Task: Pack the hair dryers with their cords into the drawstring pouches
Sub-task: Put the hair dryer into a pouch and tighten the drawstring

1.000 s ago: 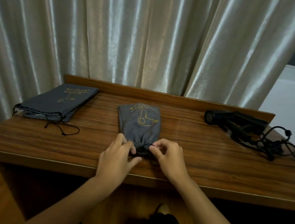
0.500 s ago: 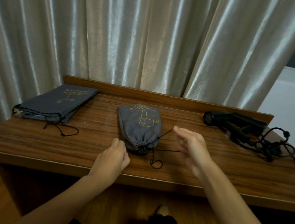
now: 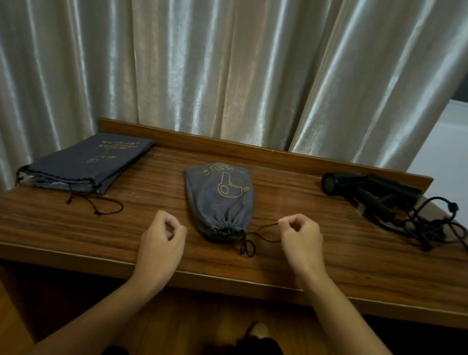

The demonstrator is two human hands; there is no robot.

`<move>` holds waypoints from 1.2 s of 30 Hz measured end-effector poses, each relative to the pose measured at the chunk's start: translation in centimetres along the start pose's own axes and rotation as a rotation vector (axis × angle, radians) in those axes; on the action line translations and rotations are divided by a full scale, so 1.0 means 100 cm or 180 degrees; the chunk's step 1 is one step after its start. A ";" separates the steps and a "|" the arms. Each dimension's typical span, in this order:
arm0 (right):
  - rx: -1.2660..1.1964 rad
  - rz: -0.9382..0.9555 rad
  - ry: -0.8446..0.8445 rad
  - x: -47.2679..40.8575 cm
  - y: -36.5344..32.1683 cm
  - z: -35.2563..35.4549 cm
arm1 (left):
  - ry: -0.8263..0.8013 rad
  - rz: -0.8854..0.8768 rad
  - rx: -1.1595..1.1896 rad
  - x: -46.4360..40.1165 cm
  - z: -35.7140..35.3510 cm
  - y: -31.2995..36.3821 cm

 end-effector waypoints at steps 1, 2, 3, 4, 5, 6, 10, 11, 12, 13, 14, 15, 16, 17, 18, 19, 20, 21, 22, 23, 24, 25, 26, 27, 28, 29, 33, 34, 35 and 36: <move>0.0266 0.0045 0.0054 0.002 -0.001 -0.004 | 0.0021 -0.0033 -0.0038 0.000 0.000 0.000; 0.0620 0.0100 0.0074 0.003 -0.001 -0.007 | -0.0010 -0.0117 -0.0139 0.001 -0.001 0.001; 0.1029 0.0174 0.0092 0.005 -0.001 -0.012 | -0.0120 -0.0244 -0.0296 0.002 -0.003 0.002; 0.1391 0.0278 0.0107 0.007 0.000 -0.017 | -0.0263 -0.0419 -0.0538 0.004 -0.006 0.004; 0.1584 0.0415 0.0108 0.008 0.000 -0.021 | -0.0378 -0.0659 -0.0845 0.006 -0.010 0.006; 0.1646 0.0513 0.0064 0.008 0.001 -0.025 | -0.0449 -0.0929 -0.1172 0.009 -0.014 0.009; 0.1937 0.0543 -0.0380 0.011 0.006 -0.043 | -0.0609 -0.1772 -0.2367 0.013 -0.027 0.021; 0.2005 0.0604 -0.0510 0.012 0.008 -0.047 | -0.0591 -0.1909 -0.2522 0.012 -0.030 0.024; 0.2008 0.0730 -0.0574 0.013 0.009 -0.049 | -0.0558 -0.1996 -0.2572 0.010 -0.033 0.027; 0.1925 0.0918 -0.0569 0.015 0.009 -0.049 | -0.0544 -0.2057 -0.2550 0.007 -0.033 0.030; 0.1772 0.1086 -0.0528 0.015 0.009 -0.047 | -0.0558 -0.2103 -0.2471 0.004 -0.033 0.032; 0.1577 0.1207 -0.0472 0.015 0.010 -0.043 | -0.0591 -0.2121 -0.2308 0.001 -0.031 0.032; 0.1386 0.1275 -0.0416 0.013 0.011 -0.036 | -0.0613 -0.2079 -0.2018 -0.002 -0.028 0.030; 0.1184 0.1321 -0.0340 0.011 0.011 -0.029 | -0.0581 -0.1958 -0.1614 -0.006 -0.023 0.028; 0.0931 0.1321 -0.0241 0.009 0.012 -0.022 | -0.0460 -0.1766 -0.1158 -0.009 -0.016 0.024; 0.0618 0.1283 -0.0130 0.008 0.013 -0.015 | -0.0277 -0.1487 -0.0700 -0.012 -0.010 0.020; 0.0337 0.1223 0.0001 0.006 0.014 -0.010 | -0.0136 -0.1144 -0.0254 -0.014 -0.004 0.016; 0.0152 0.1175 0.0120 0.005 0.014 -0.006 | -0.0068 -0.0823 0.0160 -0.015 -0.001 0.011; 0.0074 0.1151 0.0200 0.004 0.015 -0.004 | -0.0065 -0.0582 0.0489 -0.016 0.001 0.007; 0.0061 0.1134 0.0223 0.004 0.015 -0.005 | -0.0119 -0.0436 0.0672 -0.016 0.001 0.003; 0.0055 0.1118 0.0203 0.004 0.015 -0.006 | -0.0208 -0.0413 0.0661 -0.015 0.001 0.003; 0.0010 0.1096 0.0157 0.005 0.015 -0.008 | -0.0294 -0.0545 0.0442 -0.014 0.001 0.004; -0.0055 0.1082 0.0112 0.006 0.015 -0.010 | -0.0381 -0.0825 0.0045 -0.011 -0.001 0.007; -0.0116 0.1076 0.0069 0.007 0.014 -0.012 | -0.0471 -0.1186 -0.0437 -0.008 -0.004 0.012; -0.0156 0.1082 0.0018 0.007 0.014 -0.013 | -0.0551 -0.1583 -0.0905 -0.005 -0.009 0.017; -0.0176 0.1100 -0.0062 0.007 0.013 -0.014 | -0.0638 -0.1939 -0.1315 -0.003 -0.016 0.023; -0.0123 0.1306 -0.0473 0.008 0.007 -0.015 | -0.0902 -0.2517 -0.2307 -0.004 -0.040 0.044; -0.0068 0.1320 -0.0548 0.008 0.006 -0.014 | -0.0926 -0.2506 -0.2329 -0.006 -0.043 0.047; 0.0017 0.1320 -0.0610 0.008 0.007 -0.012 | -0.0965 -0.2487 -0.2279 -0.007 -0.044 0.047; 0.0143 0.1305 -0.0631 0.007 0.007 -0.010 | -0.1002 -0.2484 -0.2197 -0.008 -0.044 0.047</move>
Point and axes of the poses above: each hand's wrist, its own x-axis away from the middle knuckle, its own z-axis out of the back of the hand, y = z × x, the point moved 2 cm from there along -x, towards the middle knuckle, and after that the axes turned 10 degrees about -y, right-handed, at the moved point
